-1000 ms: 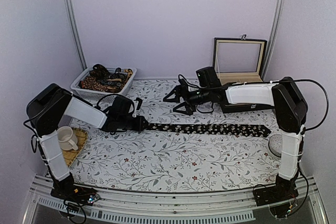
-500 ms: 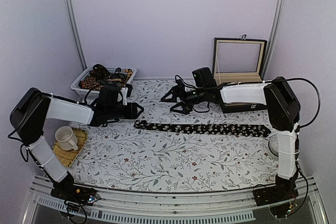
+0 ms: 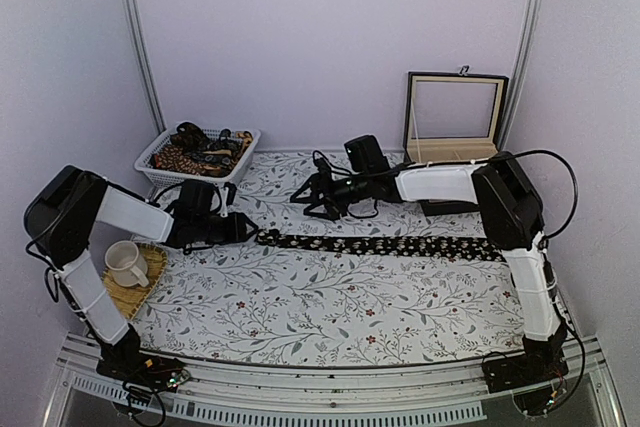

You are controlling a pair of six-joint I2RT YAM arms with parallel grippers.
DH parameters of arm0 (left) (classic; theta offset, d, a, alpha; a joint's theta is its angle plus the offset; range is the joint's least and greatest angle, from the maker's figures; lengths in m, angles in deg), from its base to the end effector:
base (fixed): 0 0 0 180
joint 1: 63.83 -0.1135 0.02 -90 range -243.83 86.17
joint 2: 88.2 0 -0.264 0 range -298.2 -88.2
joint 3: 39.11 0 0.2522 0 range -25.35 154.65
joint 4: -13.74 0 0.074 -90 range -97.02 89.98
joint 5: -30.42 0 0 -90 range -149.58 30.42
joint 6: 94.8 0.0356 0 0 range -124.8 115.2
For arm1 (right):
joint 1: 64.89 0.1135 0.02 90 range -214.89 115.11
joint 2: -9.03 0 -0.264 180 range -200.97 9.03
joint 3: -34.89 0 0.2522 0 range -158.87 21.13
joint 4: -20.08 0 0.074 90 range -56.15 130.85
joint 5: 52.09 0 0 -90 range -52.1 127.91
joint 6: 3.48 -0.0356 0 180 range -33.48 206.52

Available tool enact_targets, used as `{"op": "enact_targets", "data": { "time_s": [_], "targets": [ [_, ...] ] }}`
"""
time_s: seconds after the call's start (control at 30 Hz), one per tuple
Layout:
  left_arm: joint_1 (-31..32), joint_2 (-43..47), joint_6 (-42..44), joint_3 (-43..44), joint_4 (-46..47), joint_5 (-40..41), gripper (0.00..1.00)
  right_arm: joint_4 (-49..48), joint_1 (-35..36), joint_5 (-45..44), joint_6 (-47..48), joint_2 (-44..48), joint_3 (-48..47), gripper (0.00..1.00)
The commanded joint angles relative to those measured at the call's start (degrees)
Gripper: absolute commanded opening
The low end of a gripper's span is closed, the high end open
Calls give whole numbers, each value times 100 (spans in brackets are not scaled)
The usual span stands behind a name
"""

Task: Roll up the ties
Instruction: Roll the tie at the center of the board.

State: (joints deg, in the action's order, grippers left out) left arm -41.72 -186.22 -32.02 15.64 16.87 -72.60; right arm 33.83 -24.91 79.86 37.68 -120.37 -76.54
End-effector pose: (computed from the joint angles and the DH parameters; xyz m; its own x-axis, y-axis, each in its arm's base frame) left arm 0.2967 -0.1292 0.1320 -0.7718 -0.1675 -0.6134 0.1948 0.8560 -0.4788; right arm 0.3778 0.3478 0.1869 -0.9530 -0.0683 -0.2952 -0.2980 0.3890 0.8717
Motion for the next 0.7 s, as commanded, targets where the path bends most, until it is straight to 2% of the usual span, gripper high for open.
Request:
{"op": "enact_targets", "data": {
  "time_s": [0.0,0.27,0.67],
  "targets": [
    [-118,-295,-123,32,374,-629,46,60,157,208,9,-884,-340,63],
    [-130,-483,-158,99,573,-946,45,394,185,-4,76,-1194,-366,62],
    [-120,-361,-333,-224,802,-1012,45,434,37,-507,150,-755,771,63]
  ]
}}
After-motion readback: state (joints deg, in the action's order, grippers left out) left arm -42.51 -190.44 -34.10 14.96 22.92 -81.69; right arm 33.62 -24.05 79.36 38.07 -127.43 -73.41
